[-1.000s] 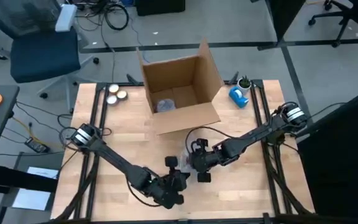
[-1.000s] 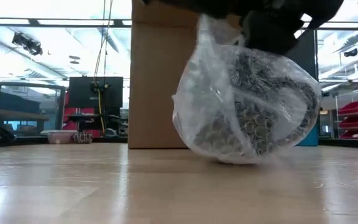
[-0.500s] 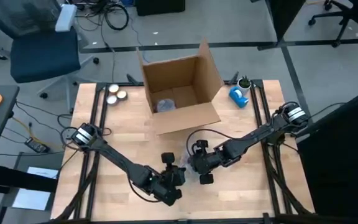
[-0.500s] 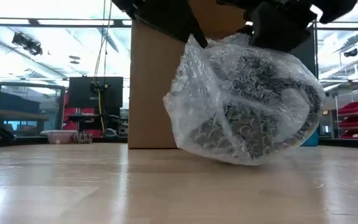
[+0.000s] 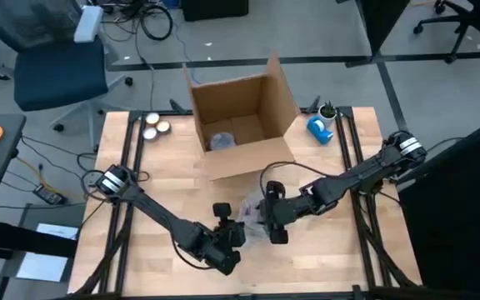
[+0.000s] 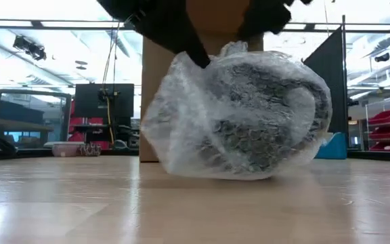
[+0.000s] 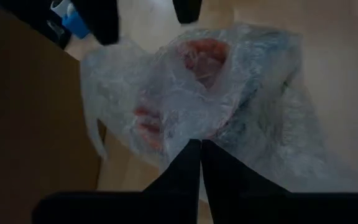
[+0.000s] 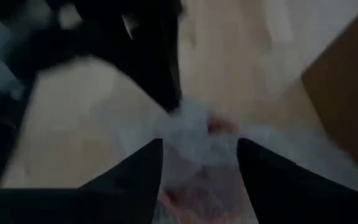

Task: Wrap mug
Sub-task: Wrap the black mug with the bubble wrap

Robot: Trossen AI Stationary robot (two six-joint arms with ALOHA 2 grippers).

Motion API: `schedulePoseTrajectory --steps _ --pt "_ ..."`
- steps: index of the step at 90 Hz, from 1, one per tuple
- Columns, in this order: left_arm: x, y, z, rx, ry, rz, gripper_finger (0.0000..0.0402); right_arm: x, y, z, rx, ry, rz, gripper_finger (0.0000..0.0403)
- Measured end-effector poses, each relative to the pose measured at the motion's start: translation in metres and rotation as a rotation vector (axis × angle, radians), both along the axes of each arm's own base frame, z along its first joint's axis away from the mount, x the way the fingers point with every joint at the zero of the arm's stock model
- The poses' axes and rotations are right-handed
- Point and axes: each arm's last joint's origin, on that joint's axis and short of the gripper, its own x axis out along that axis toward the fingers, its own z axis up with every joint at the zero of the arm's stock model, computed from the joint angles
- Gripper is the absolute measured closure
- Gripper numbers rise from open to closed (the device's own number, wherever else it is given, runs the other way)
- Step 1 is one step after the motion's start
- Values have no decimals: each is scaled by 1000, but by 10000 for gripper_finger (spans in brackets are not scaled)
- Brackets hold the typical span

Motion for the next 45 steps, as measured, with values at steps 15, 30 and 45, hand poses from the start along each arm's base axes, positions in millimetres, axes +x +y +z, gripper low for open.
schedulePoseTrajectory --steps 15,30,45 --pt "-1 1 -1 11 16 0 402 5 -1 -10 10 45 20 235" --pt "-5 3 4 35 20 7 402 15 -4 -22 6 64 5 250" --pt "-10 6 5 84 51 19 402 25 -8 -38 -1 97 -27 273"
